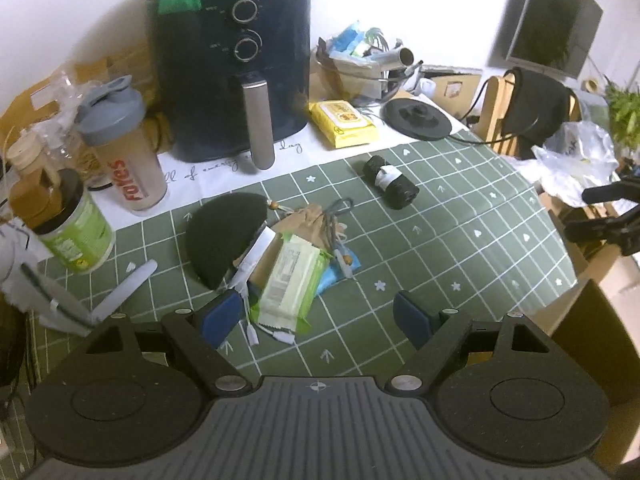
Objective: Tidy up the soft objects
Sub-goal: 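Withdraw both tools from the box toward the mat, then grasp the green-and-white wipes pack with the left gripper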
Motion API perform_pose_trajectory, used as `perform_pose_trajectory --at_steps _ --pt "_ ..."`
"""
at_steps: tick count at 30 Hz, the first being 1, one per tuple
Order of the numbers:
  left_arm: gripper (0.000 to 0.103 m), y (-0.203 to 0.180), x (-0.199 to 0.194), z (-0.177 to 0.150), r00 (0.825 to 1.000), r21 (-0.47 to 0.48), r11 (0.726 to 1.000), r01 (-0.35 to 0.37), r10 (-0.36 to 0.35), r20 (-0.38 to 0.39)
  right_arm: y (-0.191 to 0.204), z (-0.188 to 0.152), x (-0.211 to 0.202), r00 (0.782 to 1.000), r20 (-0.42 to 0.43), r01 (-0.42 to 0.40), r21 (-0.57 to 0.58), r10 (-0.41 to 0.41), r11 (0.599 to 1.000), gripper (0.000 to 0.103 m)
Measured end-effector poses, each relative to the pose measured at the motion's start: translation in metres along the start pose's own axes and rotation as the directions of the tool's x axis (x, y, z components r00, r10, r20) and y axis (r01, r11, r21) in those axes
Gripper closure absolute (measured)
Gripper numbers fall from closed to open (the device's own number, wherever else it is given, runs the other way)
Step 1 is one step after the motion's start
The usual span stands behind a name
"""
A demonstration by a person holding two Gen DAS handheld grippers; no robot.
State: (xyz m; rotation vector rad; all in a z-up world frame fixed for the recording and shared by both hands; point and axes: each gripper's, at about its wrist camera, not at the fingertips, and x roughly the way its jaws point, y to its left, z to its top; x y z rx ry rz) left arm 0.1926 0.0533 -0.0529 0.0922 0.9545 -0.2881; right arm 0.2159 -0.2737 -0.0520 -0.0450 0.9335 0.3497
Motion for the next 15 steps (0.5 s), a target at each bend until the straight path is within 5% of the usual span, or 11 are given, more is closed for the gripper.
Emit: perform_pose_trajectory --at_steps 15 --pt "0.021 0.023 0.089 0.004 0.995 0.076 0.995 0.064 -0.058 -0.082 -0.004 0.009 0.014 1.0 -0.014 0.023 0.028 -0.023 0.999 0.0"
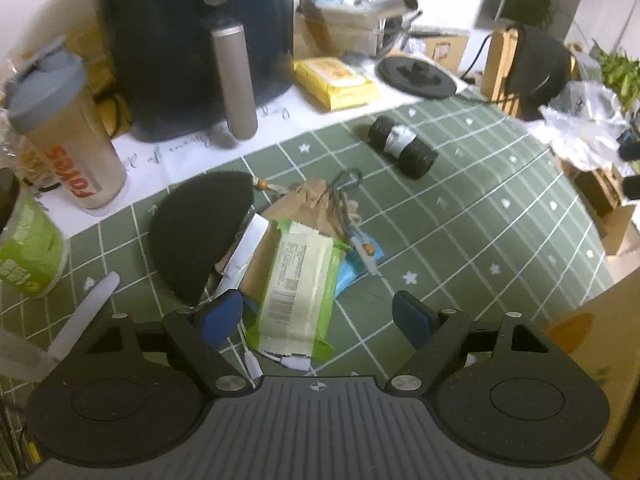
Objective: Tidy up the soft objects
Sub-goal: 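Grasp the green-and-white wipes pack with the left gripper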
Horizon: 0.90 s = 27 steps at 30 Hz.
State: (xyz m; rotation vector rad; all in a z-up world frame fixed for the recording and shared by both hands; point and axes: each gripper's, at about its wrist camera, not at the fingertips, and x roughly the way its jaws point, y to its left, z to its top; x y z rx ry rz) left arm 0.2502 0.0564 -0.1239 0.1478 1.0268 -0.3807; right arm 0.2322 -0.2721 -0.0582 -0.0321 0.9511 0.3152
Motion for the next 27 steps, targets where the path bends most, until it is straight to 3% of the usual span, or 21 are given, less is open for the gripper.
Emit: perform_pose_trajectory --at_steps 6,13,18,27 --pt "0.024 0.011 0.036 0.003 0.998 -0.006 1.0 0.027 -0.028 -0.055 -0.003 -0.001 0.002 1.0 -0.008 0.014 0.016 -0.014 1.0 0.0" --pt "0.042 0.023 0.072 0.005 0.992 -0.019 0.999 0.043 -0.045 -0.114 -0.01 -0.003 0.005 0.999 -0.023 0.029 0.04 -0.028 0.999 0.0" --pt "0.05 0.023 0.075 0.008 0.994 -0.002 1.0 0.025 -0.025 -0.105 -0.015 -0.004 0.008 0.999 -0.03 0.037 0.049 -0.036 0.998 0.0" --pt "0.054 0.017 0.055 0.009 0.996 -0.023 1.0 0.018 -0.019 -0.084 -0.019 0.004 0.019 0.999 -0.026 0.036 0.021 -0.036 0.999 0.0"
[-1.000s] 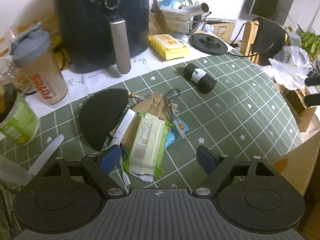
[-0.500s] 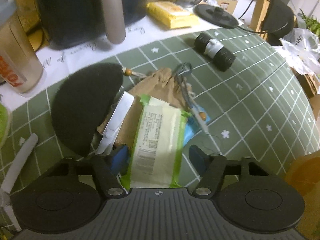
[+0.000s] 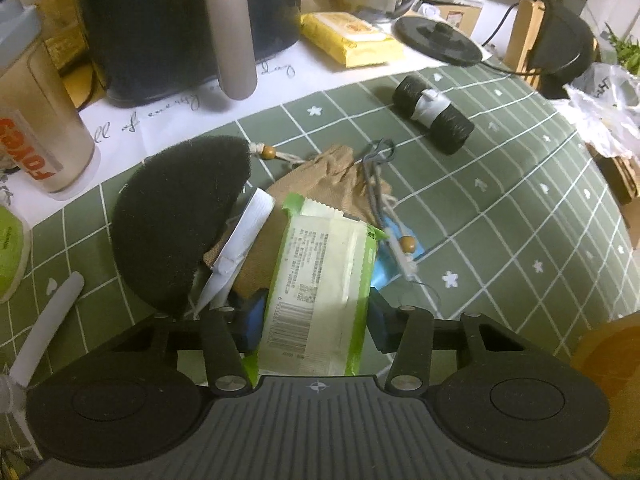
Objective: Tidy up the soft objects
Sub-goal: 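Grasp the green-and-white wipes pack with the left gripper, then grasp the black rolled towel with the right gripper while the left gripper holds the wipes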
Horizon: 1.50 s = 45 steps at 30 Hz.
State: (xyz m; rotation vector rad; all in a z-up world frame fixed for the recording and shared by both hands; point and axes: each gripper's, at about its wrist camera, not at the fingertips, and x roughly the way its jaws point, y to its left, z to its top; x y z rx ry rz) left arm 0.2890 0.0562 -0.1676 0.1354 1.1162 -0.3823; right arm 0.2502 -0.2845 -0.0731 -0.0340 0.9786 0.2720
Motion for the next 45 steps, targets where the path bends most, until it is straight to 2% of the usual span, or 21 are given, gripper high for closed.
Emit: perform_pose_trajectory --at_steps 8,19,35,38,45 --pt "0.055 -0.014 -0.032 -0.008 0.998 -0.009 1.0 0.017 -0.016 0.065 -0.002 0.012 0.02 1.0 0.011 -0.026 -0.054 0.027 0.998 0.0" --pt "0.055 -0.021 -0.073 -0.027 0.992 -0.071 0.997 0.023 -0.014 0.125 0.003 0.025 0.06 0.997 -0.002 -0.072 -0.125 0.072 0.99 0.0" --pt "0.055 -0.013 -0.131 -0.06 0.978 -0.16 0.987 -0.009 0.042 0.205 0.027 0.05 0.13 0.993 0.015 -0.115 -0.194 0.12 0.974 0.001" --pt "0.055 -0.011 -0.133 -0.068 0.978 -0.18 0.984 -0.011 0.048 0.204 0.033 0.056 0.144 0.993 0.013 -0.114 -0.203 0.119 0.973 0.007" --pt "0.055 -0.007 -0.14 -0.084 0.978 -0.229 0.973 -0.008 0.056 0.203 0.041 0.07 0.173 0.993 0.009 -0.112 -0.204 0.117 0.972 0.014"
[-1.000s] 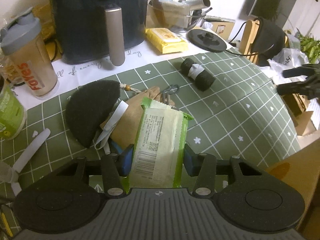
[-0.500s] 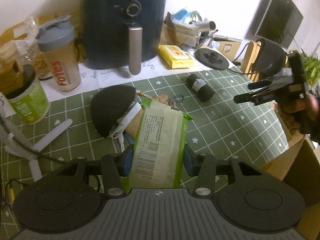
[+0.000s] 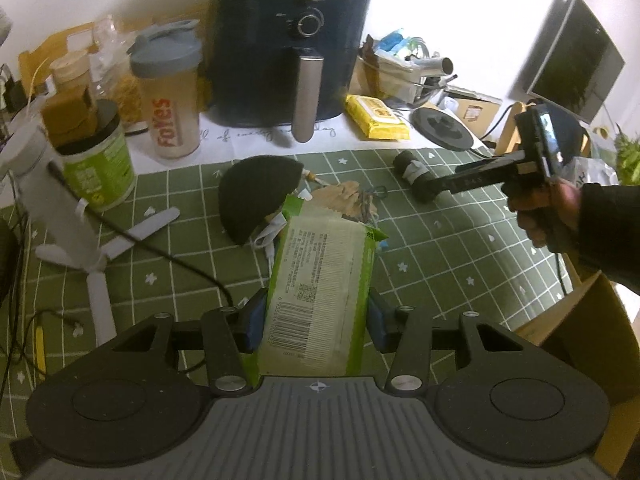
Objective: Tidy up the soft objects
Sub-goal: 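Grasp the black rolled towel with the right gripper while the left gripper holds the wipes, then carry both held items over the cardboard box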
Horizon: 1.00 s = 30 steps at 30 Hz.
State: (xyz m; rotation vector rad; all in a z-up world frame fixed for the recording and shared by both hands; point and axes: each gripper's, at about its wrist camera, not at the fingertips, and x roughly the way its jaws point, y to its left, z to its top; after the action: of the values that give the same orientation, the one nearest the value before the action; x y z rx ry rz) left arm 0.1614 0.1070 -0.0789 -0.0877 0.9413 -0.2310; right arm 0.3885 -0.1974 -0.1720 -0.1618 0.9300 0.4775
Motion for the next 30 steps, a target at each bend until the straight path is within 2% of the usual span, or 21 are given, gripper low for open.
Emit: perform_pose_trajectory --at_steps 9,10,11,14,20,30 --pt "0.055 0.011 -0.009 -0.013 1.0 -0.058 0.998 -0.025 0.025 -0.014 -0.006 0.015 0.037 1.0 -0.031 0.005 0.033 -0.004 0.999 0.026" --pt "0.055 0.012 -0.01 -0.015 1.0 -0.064 0.998 -0.028 0.027 -0.014 -0.007 0.016 0.041 0.999 -0.04 0.006 0.04 -0.004 0.999 0.031" --pt "0.055 0.013 -0.011 -0.016 0.999 -0.069 0.997 -0.031 0.03 -0.015 -0.007 0.017 0.044 0.999 -0.049 0.006 0.044 -0.004 0.999 0.042" --pt "0.055 0.015 -0.015 -0.018 0.999 -0.087 0.996 -0.036 0.035 -0.013 -0.006 0.019 0.05 0.998 -0.065 -0.002 0.029 0.004 1.0 0.057" --pt "0.055 0.015 -0.023 -0.016 0.999 -0.102 0.994 -0.044 0.045 0.001 -0.004 0.022 0.043 0.997 -0.075 -0.024 0.015 0.025 1.0 0.058" --pt "0.055 0.002 -0.045 -0.003 0.997 -0.061 0.997 -0.037 0.041 0.058 -0.001 0.025 -0.005 0.996 -0.036 -0.078 0.003 0.078 0.997 0.058"
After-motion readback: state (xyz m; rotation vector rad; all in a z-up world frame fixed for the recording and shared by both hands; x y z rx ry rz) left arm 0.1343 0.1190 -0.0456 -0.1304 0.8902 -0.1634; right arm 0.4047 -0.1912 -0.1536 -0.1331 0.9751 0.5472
